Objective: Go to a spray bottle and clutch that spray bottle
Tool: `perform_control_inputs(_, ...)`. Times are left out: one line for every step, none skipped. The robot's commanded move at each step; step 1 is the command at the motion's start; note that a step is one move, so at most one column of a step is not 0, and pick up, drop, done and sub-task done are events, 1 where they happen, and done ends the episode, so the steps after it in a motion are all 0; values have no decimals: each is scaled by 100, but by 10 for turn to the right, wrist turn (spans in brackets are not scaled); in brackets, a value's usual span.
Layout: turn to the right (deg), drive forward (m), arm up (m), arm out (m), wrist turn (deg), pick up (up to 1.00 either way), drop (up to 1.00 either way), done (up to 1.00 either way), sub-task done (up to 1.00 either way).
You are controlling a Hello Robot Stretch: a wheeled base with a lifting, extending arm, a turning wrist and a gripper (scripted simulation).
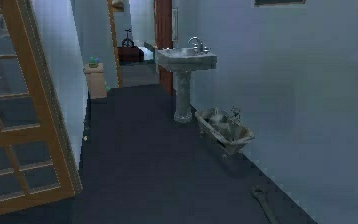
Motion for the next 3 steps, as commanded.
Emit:
perform_control_inputs(0,0,0,0,450,0,0,0,0)
perform_control_inputs(0,0,0,0,450,0,0,0,0)
perform_control_inputs(0,0,0,0,450,0,0,0,0)
